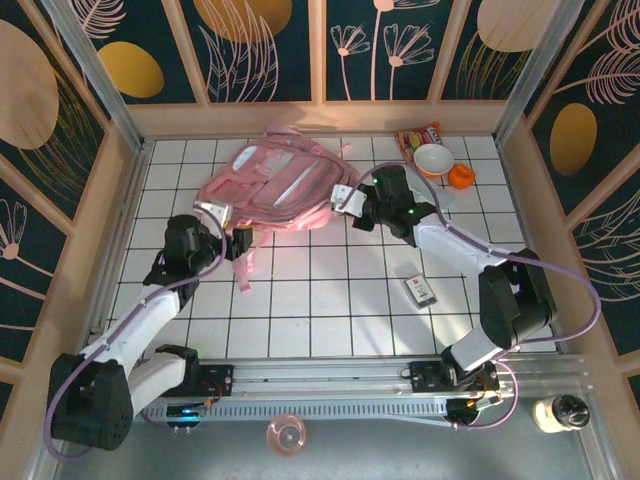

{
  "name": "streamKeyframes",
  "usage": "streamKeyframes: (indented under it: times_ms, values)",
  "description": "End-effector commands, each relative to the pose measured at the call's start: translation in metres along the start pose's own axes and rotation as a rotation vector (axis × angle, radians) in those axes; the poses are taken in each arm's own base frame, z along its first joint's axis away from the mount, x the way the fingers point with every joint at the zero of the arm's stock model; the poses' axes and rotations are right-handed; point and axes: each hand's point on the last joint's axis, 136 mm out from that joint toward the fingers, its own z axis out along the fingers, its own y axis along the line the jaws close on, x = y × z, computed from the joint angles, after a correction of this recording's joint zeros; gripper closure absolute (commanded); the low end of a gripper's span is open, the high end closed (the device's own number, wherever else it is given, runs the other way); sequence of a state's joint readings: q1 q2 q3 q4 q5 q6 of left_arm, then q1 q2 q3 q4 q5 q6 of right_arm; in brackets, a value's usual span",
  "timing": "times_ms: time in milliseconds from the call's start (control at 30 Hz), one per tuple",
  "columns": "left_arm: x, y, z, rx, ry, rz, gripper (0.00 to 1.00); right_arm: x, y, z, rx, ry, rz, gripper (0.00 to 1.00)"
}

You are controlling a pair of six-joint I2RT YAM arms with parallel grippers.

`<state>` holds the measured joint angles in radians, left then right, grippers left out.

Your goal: Pack books, pencil case, and school supplies into a backpack

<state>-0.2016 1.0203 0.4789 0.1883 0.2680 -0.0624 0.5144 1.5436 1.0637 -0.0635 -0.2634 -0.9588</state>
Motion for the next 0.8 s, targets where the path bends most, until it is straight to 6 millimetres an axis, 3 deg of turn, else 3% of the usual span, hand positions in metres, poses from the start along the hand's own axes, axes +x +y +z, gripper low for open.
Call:
streamKeyframes:
  times_ms: [0,100,267,533,767]
  values:
    - [0.014,-0.004,-0.007,0.027,-0.041,-0.192,0.35,-0.047,-0.029,-0.028,0.062,-0.115,0.084,1.0]
    - [0.02,-0.015,-0.016,0.102,-0.129,-0.213,0.38,-0.059,-0.04,-0.037,0.067,-0.128,0.139,1.0]
    - [0.021,-0.009,-0.026,0.073,-0.277,-0.16,0.42,-0.074,-0.042,-0.047,0.046,-0.165,0.167,1.0]
    - [0.019,-0.001,-0.013,0.054,-0.336,-0.125,0.4,-0.08,-0.045,-0.051,0.07,-0.15,0.181,1.0]
    - [0.014,-0.011,0.007,0.092,-0.347,-0.088,0.38,-0.1,-0.052,-0.059,0.077,-0.158,0.184,1.0]
